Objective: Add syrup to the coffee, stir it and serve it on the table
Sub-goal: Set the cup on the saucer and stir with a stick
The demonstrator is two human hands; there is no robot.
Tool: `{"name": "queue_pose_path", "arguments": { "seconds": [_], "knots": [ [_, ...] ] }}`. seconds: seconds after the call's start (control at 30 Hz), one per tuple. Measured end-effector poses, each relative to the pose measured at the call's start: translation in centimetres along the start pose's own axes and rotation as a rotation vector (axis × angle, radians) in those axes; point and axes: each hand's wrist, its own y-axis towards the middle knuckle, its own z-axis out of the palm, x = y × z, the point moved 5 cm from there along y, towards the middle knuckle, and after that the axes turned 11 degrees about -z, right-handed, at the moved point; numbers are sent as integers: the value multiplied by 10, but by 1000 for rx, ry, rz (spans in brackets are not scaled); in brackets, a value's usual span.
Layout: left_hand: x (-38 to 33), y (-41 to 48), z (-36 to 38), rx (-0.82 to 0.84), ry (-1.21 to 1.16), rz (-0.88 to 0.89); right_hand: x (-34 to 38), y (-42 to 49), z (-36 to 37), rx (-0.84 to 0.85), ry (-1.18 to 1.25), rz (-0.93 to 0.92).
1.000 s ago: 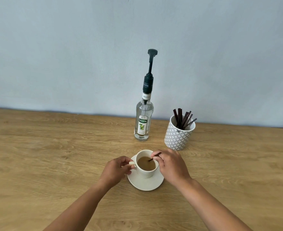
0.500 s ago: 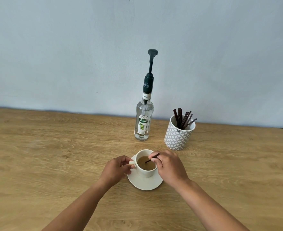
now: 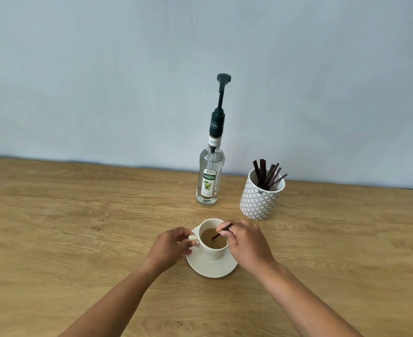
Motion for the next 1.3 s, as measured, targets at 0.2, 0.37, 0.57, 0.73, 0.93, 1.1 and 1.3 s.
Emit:
{"name": "queue_pose_path", "arguments": {
  "seconds": [0.2,0.37,0.57,0.73,0.93,1.1,1.3],
  "knots": [
    [0,1,0,0,12,-2,-2,-2,-6,-1,-21,-6],
    [-1,1,0,10,13,-15,1,-3,0,12,10,-15],
    [-2,0,0,13,6,-17,-2,-1,-4,-5,-41,-9],
    [-1,0,0,14,-3,-23,-2,-3,0,21,-6,-1],
    [0,2,0,17,-3,-21,-3,-2,0,0,-20,23],
    [0,3,-1,11,9,-8,-1,-4,-4,-20,-19,10],
    [-1,2,0,18,6,-12,3,-2,6,30,56,24]
  ]
}}
